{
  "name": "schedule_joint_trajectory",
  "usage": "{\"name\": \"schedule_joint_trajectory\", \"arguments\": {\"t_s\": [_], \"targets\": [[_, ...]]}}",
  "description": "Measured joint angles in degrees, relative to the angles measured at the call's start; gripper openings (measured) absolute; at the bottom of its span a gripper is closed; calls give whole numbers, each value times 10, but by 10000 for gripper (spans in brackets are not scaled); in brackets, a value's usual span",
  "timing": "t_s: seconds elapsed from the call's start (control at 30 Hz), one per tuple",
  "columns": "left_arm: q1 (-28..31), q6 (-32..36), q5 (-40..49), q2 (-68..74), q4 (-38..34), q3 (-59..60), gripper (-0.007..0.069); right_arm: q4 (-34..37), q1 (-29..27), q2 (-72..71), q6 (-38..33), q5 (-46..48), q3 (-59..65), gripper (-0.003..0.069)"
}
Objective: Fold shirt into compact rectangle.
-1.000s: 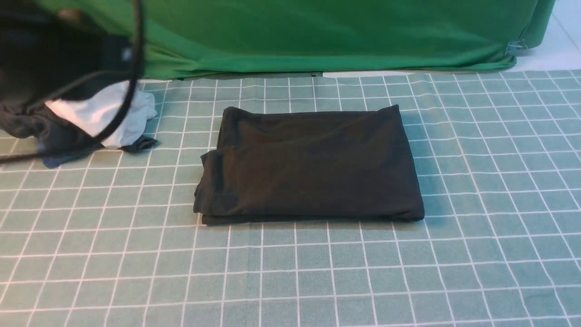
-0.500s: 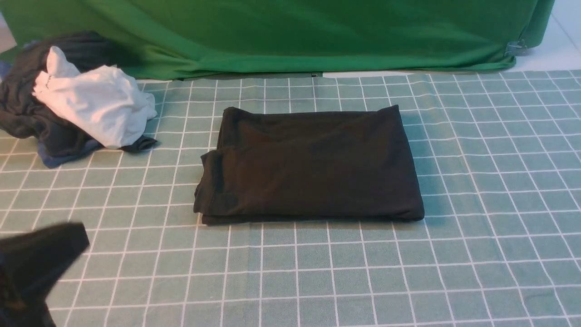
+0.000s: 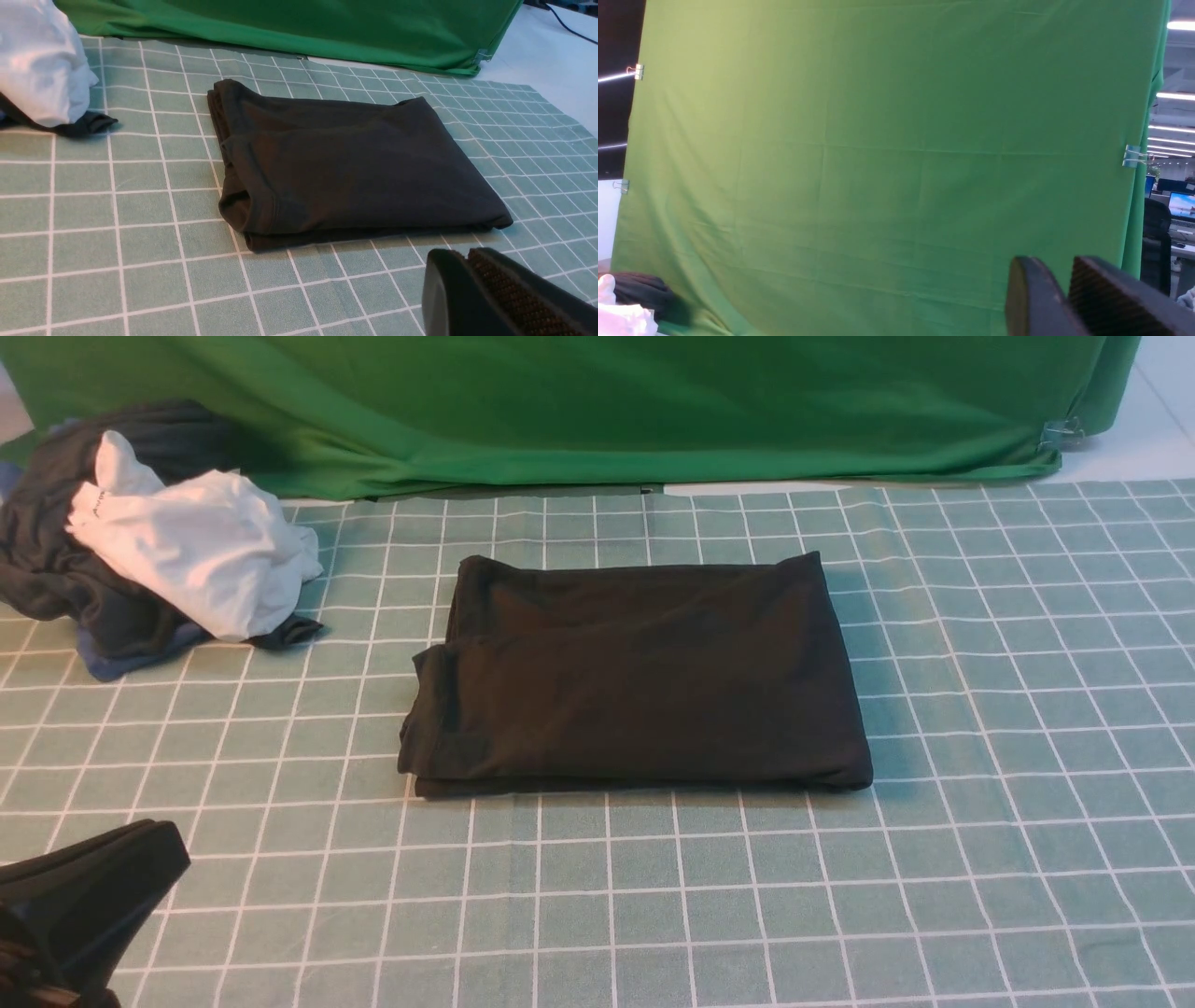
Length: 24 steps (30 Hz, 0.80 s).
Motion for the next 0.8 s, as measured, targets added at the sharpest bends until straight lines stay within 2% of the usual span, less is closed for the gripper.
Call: {"name": "schedule_joint_trajectory", "arguments": {"t_s": [0.8], "targets": [[0, 4, -2, 0, 5, 0, 11, 0, 0, 0, -1, 0, 0, 184]]}}
